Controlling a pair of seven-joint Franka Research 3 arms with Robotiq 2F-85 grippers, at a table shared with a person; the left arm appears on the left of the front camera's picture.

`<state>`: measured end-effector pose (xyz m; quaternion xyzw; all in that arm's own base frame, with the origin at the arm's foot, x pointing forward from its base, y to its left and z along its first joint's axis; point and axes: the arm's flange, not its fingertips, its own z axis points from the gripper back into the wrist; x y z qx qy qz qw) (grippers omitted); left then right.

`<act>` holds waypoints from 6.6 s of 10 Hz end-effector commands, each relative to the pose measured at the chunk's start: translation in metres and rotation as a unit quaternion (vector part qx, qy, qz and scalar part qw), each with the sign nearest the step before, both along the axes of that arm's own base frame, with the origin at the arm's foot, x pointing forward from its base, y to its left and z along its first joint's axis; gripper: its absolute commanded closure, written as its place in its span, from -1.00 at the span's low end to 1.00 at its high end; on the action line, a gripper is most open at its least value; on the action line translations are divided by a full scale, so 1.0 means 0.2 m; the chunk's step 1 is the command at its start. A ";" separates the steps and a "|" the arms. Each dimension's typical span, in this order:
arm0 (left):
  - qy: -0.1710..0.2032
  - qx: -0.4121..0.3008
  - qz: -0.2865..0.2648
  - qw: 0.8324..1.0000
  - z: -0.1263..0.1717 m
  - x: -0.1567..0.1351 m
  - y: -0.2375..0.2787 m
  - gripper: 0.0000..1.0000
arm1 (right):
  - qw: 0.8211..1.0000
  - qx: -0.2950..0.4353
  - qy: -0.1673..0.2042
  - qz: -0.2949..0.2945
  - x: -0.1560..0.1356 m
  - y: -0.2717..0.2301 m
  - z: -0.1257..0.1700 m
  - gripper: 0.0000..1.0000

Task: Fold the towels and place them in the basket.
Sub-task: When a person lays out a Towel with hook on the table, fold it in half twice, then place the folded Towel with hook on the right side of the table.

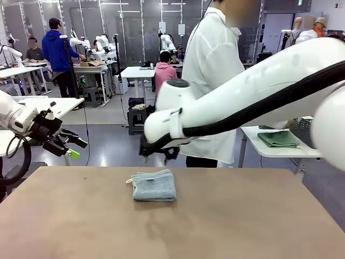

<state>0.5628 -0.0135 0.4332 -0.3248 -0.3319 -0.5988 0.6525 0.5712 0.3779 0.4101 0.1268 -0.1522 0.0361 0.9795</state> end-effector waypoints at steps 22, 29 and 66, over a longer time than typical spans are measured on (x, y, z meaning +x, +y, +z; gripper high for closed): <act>-0.001 0.000 -0.001 1.000 0.00 0.00 0.00 -1.00 | 0.994 0.008 0.104 -0.042 0.06 -0.28 -0.40 -0.63; -0.001 0.000 -0.001 1.000 0.00 0.00 0.00 -1.00 | 0.993 0.030 0.107 -0.047 0.14 -0.25 -0.56 -0.63; -0.001 0.000 -0.001 1.000 0.00 0.00 0.00 -1.00 | 0.994 -0.006 0.079 -0.080 0.34 -2.49 -0.45 0.49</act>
